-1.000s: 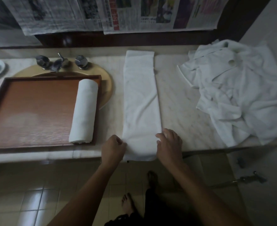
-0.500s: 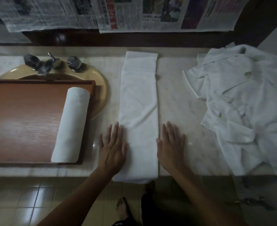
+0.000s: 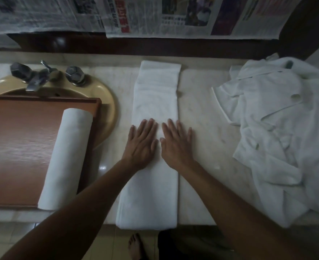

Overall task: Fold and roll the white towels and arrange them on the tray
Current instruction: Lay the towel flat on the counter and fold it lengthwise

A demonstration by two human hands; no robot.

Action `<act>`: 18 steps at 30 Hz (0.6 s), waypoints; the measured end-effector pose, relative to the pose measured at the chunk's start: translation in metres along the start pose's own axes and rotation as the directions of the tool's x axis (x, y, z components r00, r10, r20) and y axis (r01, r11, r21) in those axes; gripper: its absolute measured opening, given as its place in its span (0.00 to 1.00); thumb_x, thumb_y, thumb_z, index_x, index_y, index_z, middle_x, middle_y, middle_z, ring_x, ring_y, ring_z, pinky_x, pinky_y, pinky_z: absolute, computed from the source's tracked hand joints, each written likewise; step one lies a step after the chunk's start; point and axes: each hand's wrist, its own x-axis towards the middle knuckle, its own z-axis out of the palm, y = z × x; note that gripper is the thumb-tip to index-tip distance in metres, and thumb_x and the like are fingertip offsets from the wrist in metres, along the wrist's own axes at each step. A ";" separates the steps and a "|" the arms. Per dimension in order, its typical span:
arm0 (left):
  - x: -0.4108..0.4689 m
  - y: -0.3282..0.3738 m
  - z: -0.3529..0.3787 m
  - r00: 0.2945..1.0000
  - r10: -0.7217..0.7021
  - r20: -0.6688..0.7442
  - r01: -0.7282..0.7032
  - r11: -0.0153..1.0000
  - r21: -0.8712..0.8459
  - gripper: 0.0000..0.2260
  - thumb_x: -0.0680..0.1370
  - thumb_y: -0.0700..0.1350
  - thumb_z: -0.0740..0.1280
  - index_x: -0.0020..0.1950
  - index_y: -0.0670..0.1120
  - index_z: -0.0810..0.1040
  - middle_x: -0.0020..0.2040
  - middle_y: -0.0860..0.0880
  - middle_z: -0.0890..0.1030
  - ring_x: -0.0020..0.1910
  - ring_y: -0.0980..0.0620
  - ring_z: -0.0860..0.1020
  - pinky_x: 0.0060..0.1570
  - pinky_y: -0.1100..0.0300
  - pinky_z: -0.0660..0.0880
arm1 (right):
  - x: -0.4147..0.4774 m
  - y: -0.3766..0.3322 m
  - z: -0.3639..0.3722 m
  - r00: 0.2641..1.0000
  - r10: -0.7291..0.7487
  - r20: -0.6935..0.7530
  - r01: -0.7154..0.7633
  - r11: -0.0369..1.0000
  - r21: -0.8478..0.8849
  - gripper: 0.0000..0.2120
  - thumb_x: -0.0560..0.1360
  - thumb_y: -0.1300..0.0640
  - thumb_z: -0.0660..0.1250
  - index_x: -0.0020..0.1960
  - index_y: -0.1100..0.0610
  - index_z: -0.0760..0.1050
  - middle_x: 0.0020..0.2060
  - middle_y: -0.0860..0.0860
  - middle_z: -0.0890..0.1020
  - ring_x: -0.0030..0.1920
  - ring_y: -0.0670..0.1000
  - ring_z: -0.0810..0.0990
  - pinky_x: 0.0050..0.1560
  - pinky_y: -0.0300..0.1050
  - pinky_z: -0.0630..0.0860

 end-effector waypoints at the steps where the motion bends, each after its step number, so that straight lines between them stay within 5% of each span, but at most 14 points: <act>1: 0.007 -0.005 0.003 1.000 0.003 0.012 -0.003 1.000 0.011 0.27 0.85 0.56 0.48 0.83 0.48 0.60 0.83 0.48 0.58 0.83 0.47 0.54 0.78 0.36 0.55 | 0.006 0.004 0.005 0.999 -0.022 0.023 0.023 1.000 -0.018 0.28 0.83 0.44 0.48 0.82 0.49 0.59 0.83 0.49 0.58 0.82 0.56 0.54 0.77 0.72 0.48; 3: 0.021 -0.024 0.003 0.999 -0.039 0.008 0.039 0.998 0.058 0.27 0.85 0.56 0.49 0.82 0.47 0.63 0.82 0.47 0.62 0.81 0.45 0.59 0.76 0.35 0.58 | 0.023 0.019 0.009 0.999 -0.026 0.037 0.027 0.999 -0.045 0.28 0.83 0.43 0.47 0.82 0.48 0.59 0.83 0.48 0.58 0.82 0.56 0.55 0.77 0.72 0.48; 7: 0.030 -0.045 -0.016 0.973 -0.232 0.008 0.231 0.970 0.072 0.31 0.83 0.57 0.47 0.84 0.45 0.55 0.84 0.45 0.54 0.83 0.43 0.51 0.79 0.37 0.49 | 0.053 0.037 -0.007 0.999 0.031 0.032 -0.030 0.999 -0.033 0.28 0.84 0.43 0.51 0.82 0.49 0.59 0.83 0.50 0.57 0.82 0.59 0.54 0.77 0.72 0.49; 12: -0.055 0.026 -0.017 0.974 -0.192 -0.117 0.184 0.980 -0.079 0.30 0.83 0.50 0.54 0.84 0.44 0.54 0.84 0.45 0.52 0.84 0.46 0.48 0.80 0.39 0.48 | -0.042 0.001 -0.018 0.995 0.017 -0.097 -0.010 0.997 0.074 0.29 0.83 0.48 0.55 0.83 0.52 0.57 0.83 0.53 0.57 0.83 0.57 0.53 0.77 0.68 0.53; 18: -0.145 0.049 0.018 0.998 -0.060 0.017 0.062 0.992 -0.111 0.28 0.85 0.55 0.49 0.84 0.46 0.53 0.85 0.48 0.49 0.84 0.48 0.49 0.78 0.34 0.53 | -0.156 -0.011 0.004 0.994 -0.085 0.061 0.088 0.995 -0.043 0.28 0.85 0.44 0.49 0.83 0.51 0.57 0.83 0.52 0.55 0.83 0.55 0.52 0.78 0.69 0.54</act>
